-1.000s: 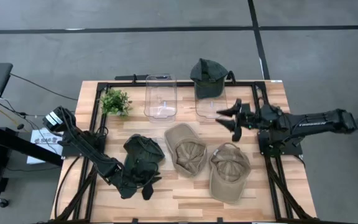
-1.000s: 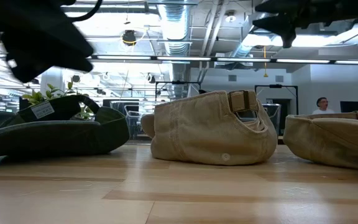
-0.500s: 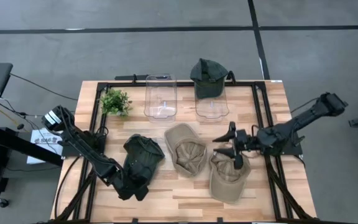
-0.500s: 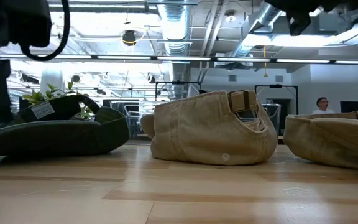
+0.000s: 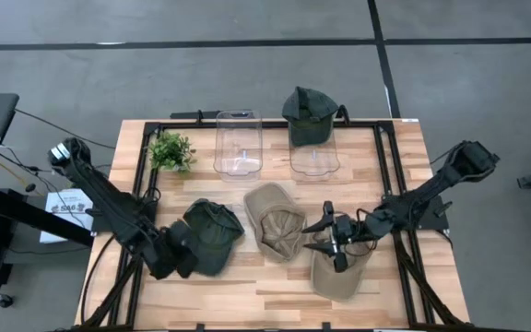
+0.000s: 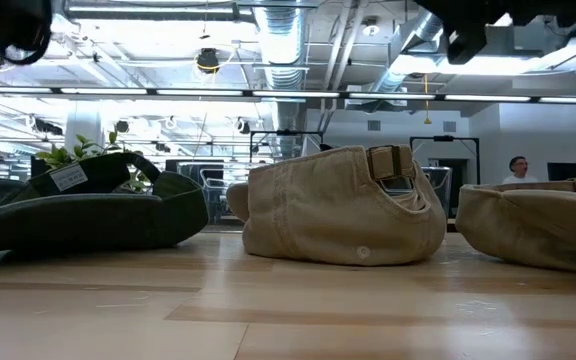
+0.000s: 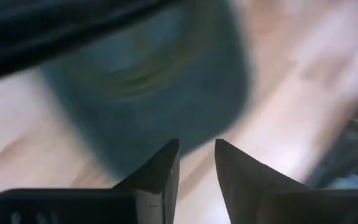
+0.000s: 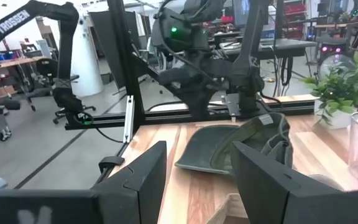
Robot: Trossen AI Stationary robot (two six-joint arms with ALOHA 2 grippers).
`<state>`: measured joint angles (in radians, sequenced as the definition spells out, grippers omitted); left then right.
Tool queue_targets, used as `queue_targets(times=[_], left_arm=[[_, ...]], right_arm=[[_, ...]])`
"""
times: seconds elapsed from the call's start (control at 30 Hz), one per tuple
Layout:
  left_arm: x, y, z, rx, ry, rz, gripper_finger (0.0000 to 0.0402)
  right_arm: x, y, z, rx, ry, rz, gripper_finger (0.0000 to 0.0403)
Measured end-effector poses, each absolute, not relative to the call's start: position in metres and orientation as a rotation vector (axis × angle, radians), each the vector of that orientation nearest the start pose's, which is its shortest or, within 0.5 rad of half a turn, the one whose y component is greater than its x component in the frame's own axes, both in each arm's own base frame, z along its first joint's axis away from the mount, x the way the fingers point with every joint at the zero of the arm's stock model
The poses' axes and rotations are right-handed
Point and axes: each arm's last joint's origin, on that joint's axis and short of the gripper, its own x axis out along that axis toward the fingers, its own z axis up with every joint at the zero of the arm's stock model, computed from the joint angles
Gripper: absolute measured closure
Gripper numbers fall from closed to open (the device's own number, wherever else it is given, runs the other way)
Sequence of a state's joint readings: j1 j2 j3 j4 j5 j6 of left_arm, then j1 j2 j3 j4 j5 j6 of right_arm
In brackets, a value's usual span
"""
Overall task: Pick & Place hat
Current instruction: Put the black cap into the right transparent bin
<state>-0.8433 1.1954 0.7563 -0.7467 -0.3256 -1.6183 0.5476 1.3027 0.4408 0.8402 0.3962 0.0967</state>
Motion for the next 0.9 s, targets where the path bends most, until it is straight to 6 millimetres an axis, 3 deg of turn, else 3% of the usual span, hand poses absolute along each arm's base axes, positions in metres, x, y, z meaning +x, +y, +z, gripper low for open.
queue_targets(times=[0.27, 0.5, 0.9], left_arm=[[0.142, -0.142, 0.204, -0.808, 1.088, 0.535, 0.0302], [0.148, -0.145, 0.189, -0.755, 1.144, 0.605, 0.0302], [0.146, -0.139, 0.188, -0.719, 1.164, 0.665, 0.0302]], right_arm=[[0.227, 0.126, 0.197, 0.092, 0.016, 0.157, 0.0234], [0.228, 0.127, 0.196, 0.096, 0.010, 0.185, 0.0232], [0.225, 0.133, 0.198, 0.104, -0.003, 0.231, 0.0232]])
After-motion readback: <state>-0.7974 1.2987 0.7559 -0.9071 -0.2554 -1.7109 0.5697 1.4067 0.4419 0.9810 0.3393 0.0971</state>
